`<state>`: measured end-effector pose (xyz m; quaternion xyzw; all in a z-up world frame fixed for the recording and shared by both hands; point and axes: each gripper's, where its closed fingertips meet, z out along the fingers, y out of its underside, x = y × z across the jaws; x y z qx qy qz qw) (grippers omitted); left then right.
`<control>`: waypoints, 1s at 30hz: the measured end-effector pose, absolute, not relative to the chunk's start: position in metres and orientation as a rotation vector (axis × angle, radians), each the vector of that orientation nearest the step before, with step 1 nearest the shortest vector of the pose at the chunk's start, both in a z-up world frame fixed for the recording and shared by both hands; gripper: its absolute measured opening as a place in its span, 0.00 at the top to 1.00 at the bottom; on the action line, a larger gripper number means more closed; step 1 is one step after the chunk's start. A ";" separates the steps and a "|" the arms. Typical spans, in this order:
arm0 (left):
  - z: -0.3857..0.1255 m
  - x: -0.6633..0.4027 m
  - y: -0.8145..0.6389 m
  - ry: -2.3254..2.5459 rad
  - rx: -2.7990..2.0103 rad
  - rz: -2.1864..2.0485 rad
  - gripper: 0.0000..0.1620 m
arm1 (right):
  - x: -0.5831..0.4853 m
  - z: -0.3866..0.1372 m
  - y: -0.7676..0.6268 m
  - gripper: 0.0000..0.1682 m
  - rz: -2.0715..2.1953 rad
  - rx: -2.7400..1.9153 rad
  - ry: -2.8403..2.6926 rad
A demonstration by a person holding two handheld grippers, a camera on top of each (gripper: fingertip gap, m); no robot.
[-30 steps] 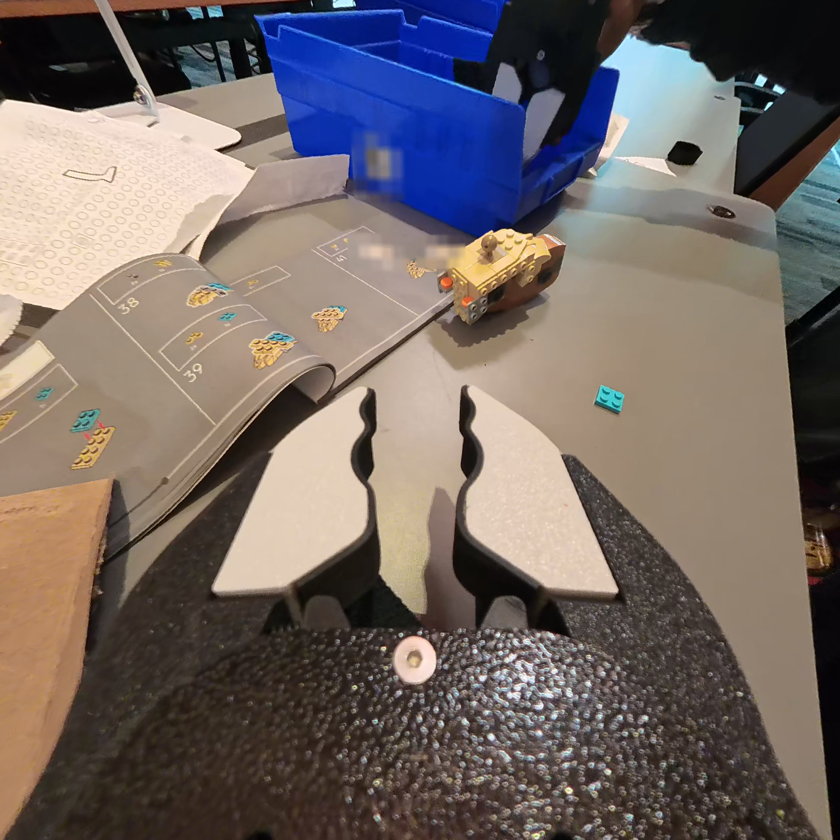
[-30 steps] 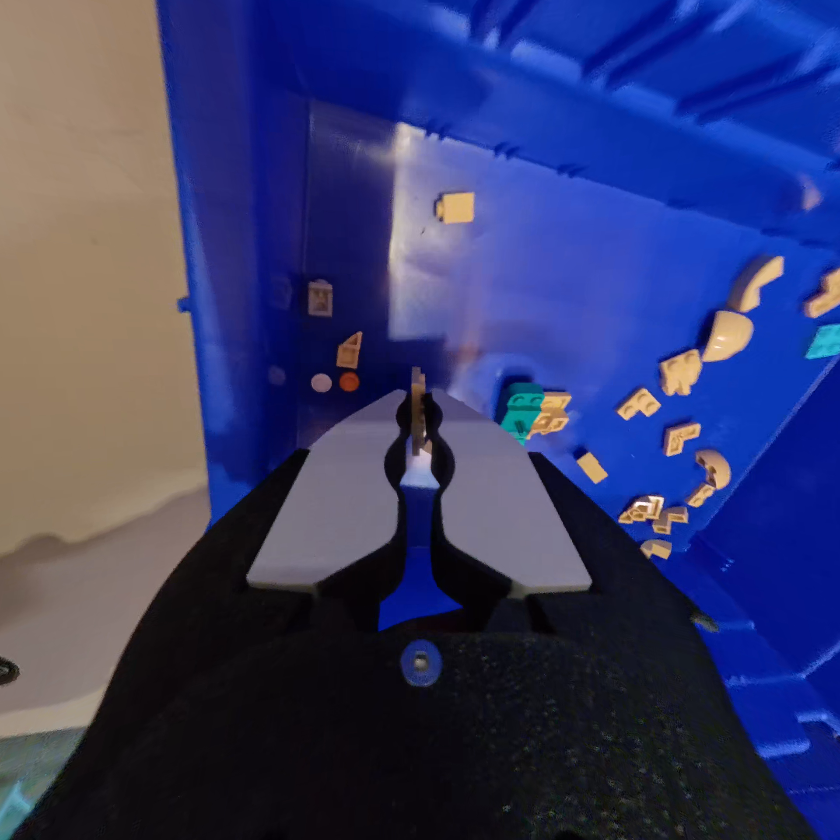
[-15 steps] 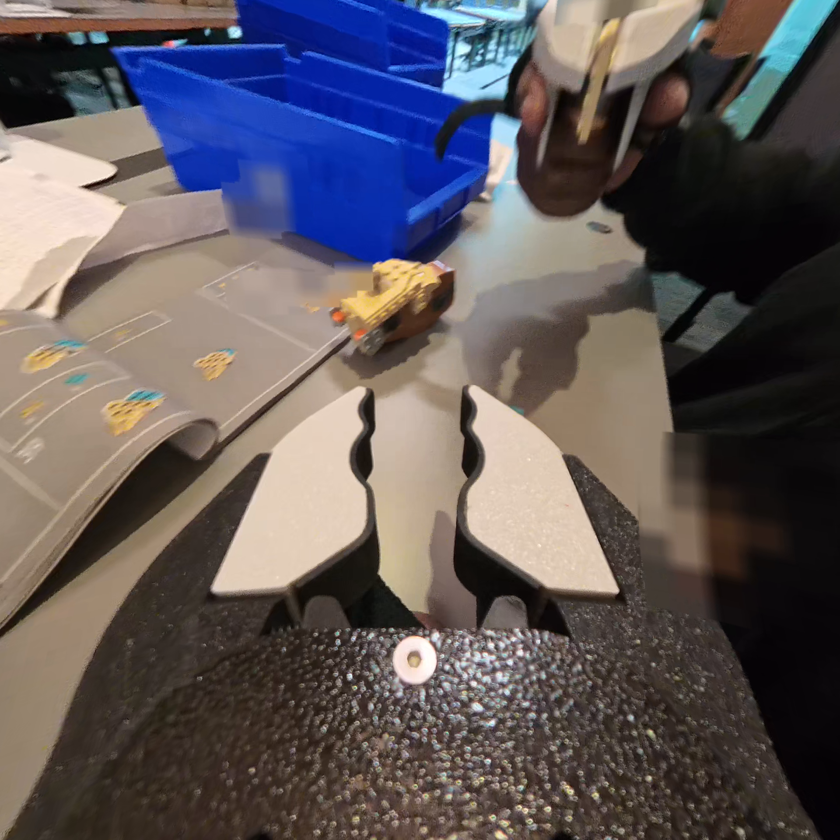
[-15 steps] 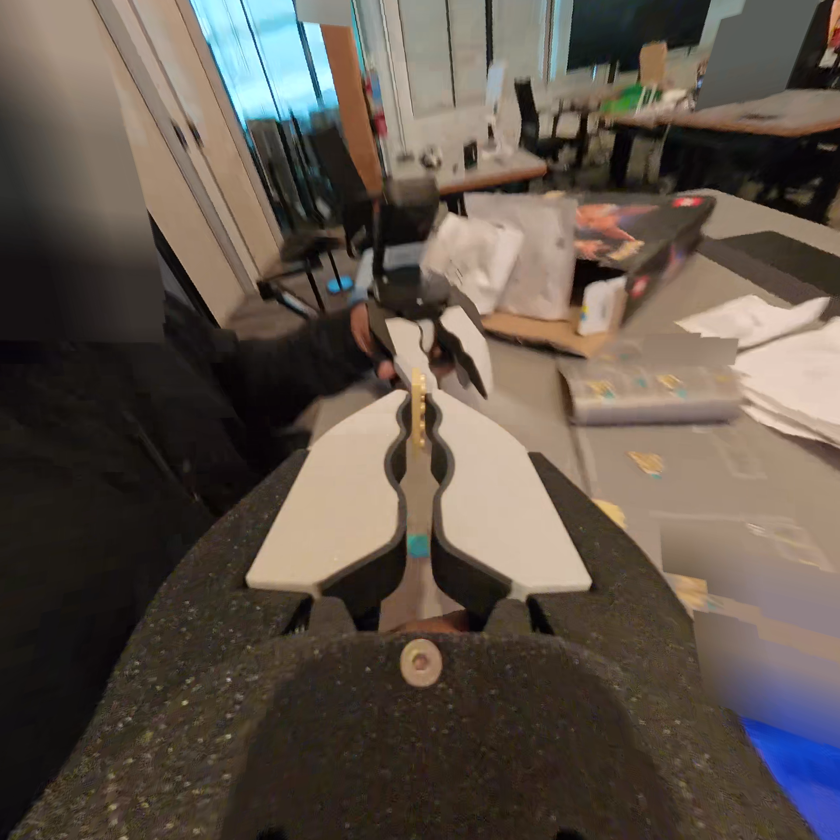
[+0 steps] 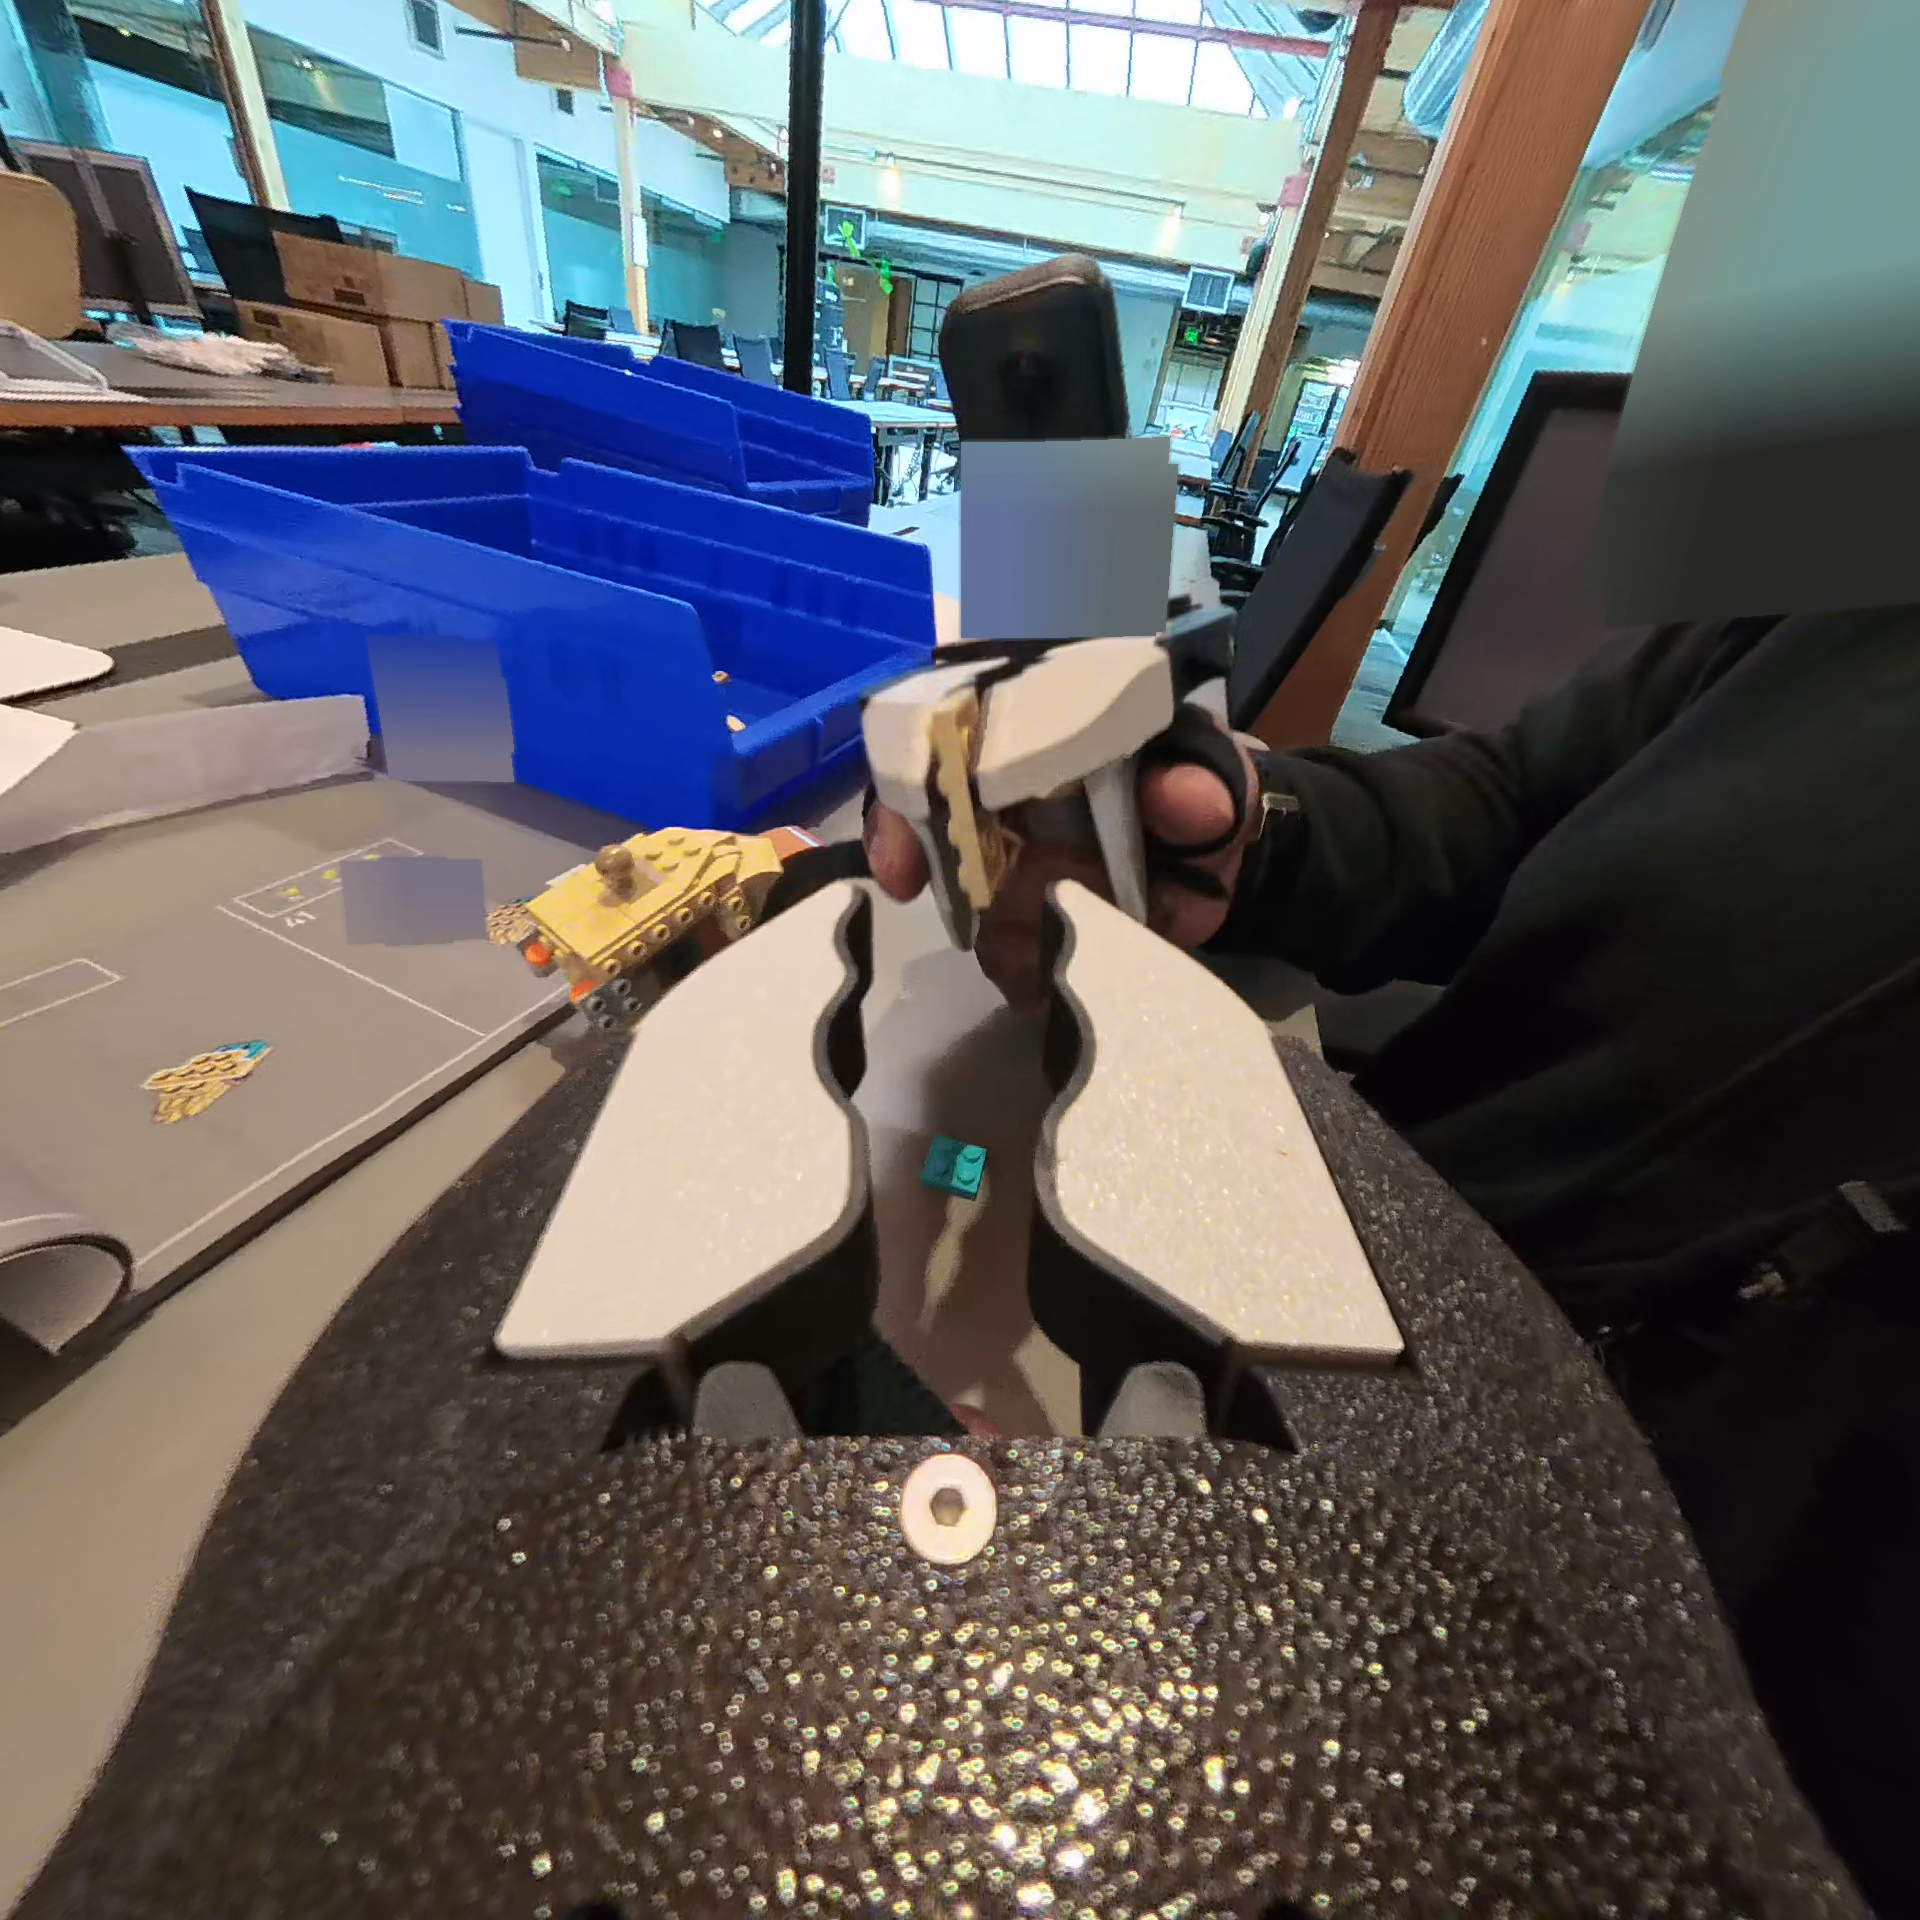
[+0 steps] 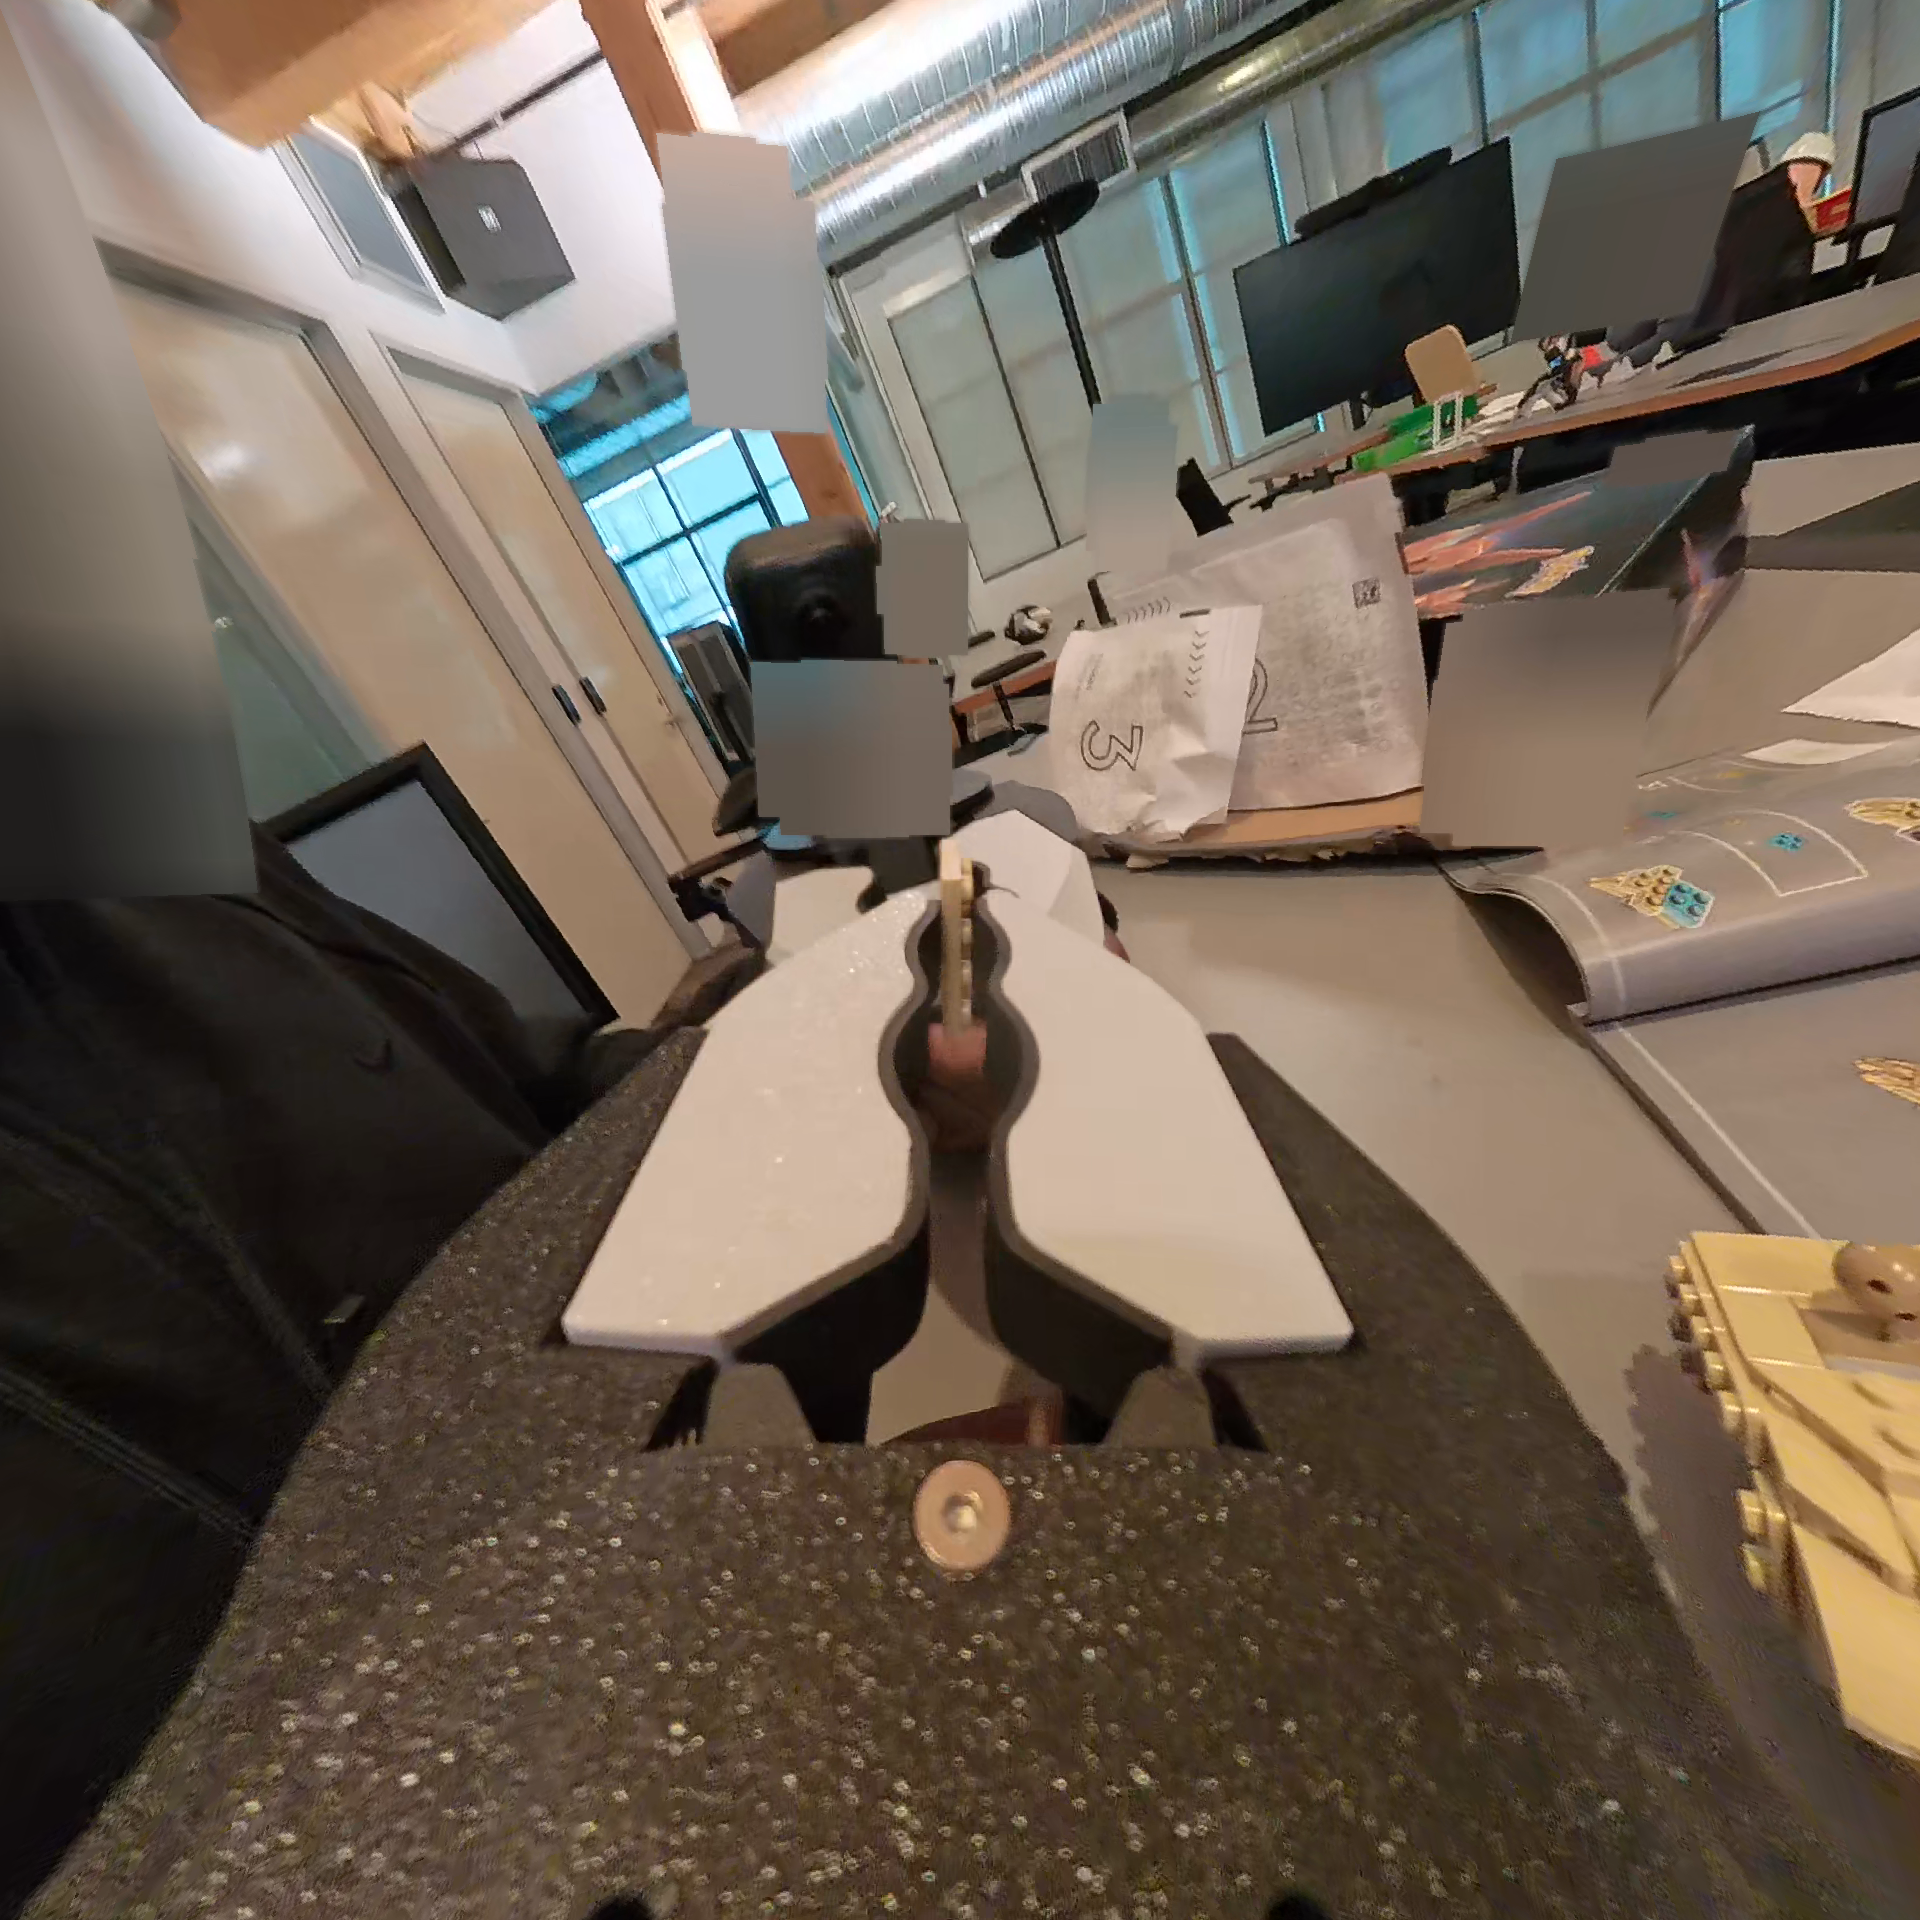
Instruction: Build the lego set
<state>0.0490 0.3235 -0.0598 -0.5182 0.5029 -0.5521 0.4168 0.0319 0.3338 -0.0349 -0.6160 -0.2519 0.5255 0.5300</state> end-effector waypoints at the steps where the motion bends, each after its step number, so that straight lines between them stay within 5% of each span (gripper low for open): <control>1: -0.060 0.050 0.323 1.262 -1.301 -1.381 0.85 | 0.031 -0.037 0.333 0.97 1.235 -1.477 -0.614; 3: -0.062 0.052 0.323 1.266 -1.307 -1.361 0.94 | 0.031 -0.042 0.336 0.97 1.196 -1.489 -0.613; 11: -0.085 0.050 0.340 1.365 -1.399 -1.007 0.97 | 0.043 -0.067 0.341 0.90 1.012 -1.647 -0.649; 19: -0.151 0.017 0.367 1.819 -1.445 -0.043 0.97 | 0.092 -0.119 0.327 0.90 0.571 -2.004 -0.729; 30: -0.158 0.015 0.348 1.963 -1.510 -0.111 0.89 | 0.084 -0.144 0.312 0.89 0.518 -2.083 -0.927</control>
